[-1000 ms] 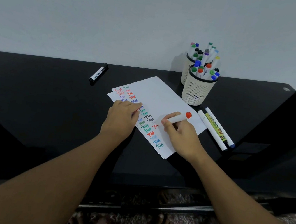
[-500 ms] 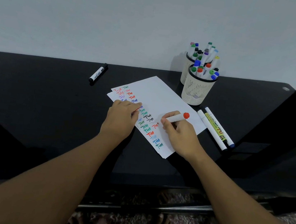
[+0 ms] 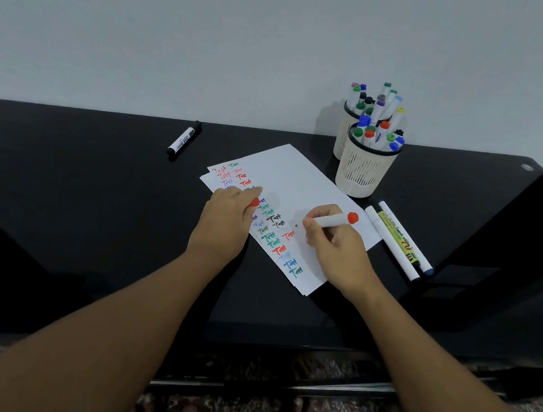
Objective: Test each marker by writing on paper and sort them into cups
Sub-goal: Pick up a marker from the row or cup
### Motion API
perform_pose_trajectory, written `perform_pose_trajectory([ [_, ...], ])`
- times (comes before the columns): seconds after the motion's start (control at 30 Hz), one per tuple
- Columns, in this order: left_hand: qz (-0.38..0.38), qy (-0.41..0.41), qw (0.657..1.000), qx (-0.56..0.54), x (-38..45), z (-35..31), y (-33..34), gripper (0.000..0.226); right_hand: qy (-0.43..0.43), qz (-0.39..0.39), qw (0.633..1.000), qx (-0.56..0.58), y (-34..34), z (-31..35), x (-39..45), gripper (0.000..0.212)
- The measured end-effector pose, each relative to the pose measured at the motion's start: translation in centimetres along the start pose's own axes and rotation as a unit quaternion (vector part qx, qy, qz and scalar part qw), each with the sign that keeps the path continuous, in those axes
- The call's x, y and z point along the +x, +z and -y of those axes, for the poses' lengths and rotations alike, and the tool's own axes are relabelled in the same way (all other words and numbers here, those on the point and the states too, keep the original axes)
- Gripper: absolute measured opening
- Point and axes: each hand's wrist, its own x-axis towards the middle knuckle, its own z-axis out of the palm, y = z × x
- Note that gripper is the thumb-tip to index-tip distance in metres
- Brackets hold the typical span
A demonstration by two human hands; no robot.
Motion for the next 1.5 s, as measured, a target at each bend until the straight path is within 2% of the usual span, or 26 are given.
perform_pose_trajectory([
  [0.1, -0.006, 0.004, 1.0, -0.023, -0.1, -0.3, -0.2, 0.045, -0.007, -0.021, 0.996, 0.082, -0.2, -0.3, -0.1, 0.007],
  [0.2, -0.017, -0.001, 0.999, -0.044, -0.2, -0.4, -0.4, 0.043, -0.003, -0.018, 0.996, 0.083, -0.1, -0.6, 0.1, 0.015],
  [0.33, -0.031, -0.005, 0.997, -0.069, -0.2, -0.1, -0.4, 0.033, 0.027, 0.091, 0.995, 0.04, -0.6, -0.3, 0.7, 0.074],
  [0.37, -0.031, -0.006, 0.997, -0.073, -0.2, -0.1, -0.4, 0.032, 0.034, 0.108, 0.993, 0.04, -0.8, -0.2, 0.9, 0.08],
  [0.43, -0.027, -0.012, 0.997, -0.072, -0.3, -0.1, -0.5, 0.03, 0.03, 0.096, 0.993, 0.066, -1.1, 0.6, 1.1, 0.072],
  [0.53, -0.024, -0.014, 0.997, -0.076, -0.2, -0.3, -0.6, 0.027, 0.0, 0.013, 0.995, 0.099, -1.0, 1.8, 1.7, 0.033],
  [0.57, -0.027, -0.009, 0.997, -0.078, -0.2, -0.3, -0.6, 0.025, 0.0, 0.008, 0.996, 0.089, -1.0, 2.2, 2.0, 0.028],
  [0.63, -0.035, 0.004, 0.996, -0.079, -0.1, -0.4, -0.5, 0.023, -0.006, 0.045, 0.999, 0.027, -1.0, 2.6, 2.7, 0.035],
  [0.7, -0.043, 0.006, 0.996, -0.081, -0.1, -0.3, -0.6, 0.02, -0.024, 0.087, 0.99, -0.11, -0.9, 2.5, 3.4, 0.041],
  [0.8, -0.045, 0.01, 0.995, -0.084, -0.1, -0.2, -0.5, 0.019, -0.062, 0.078, 0.963, -0.249, -1.0, 2.3, 4.0, 0.024],
  [1.03, -0.047, 0.035, 0.995, -0.08, -0.2, -0.4, -0.5, 0.025, -0.104, 0.066, 0.945, -0.303, -1.2, 1.8, 4.4, 0.021],
  [1.17, -0.049, 0.076, 0.993, -0.076, -0.4, -0.4, -0.4, 0.022, -0.112, 0.075, 0.94, -0.314, -0.9, 2.1, 4.9, 0.022],
  [1.3, -0.051, 0.113, 0.991, -0.051, -0.6, -0.4, -0.2, 0.024, -0.15, 0.101, 0.914, -0.362, 0.0, 2.7, 5.0, 0.026],
  [1.4, -0.021, 0.067, 0.993, -0.09, -0.9, -0.8, -0.6, 0.037, -0.175, 0.102, 0.885, -0.419, 0.1, 3.1, 5.2, 0.036],
  [1.5, 0.008, 0.039, 0.991, -0.127, -1.1, -1.5, -1.2, 0.043, -0.184, 0.148, 0.864, -0.444, 0.1, 3.4, 5.3, 0.049],
])
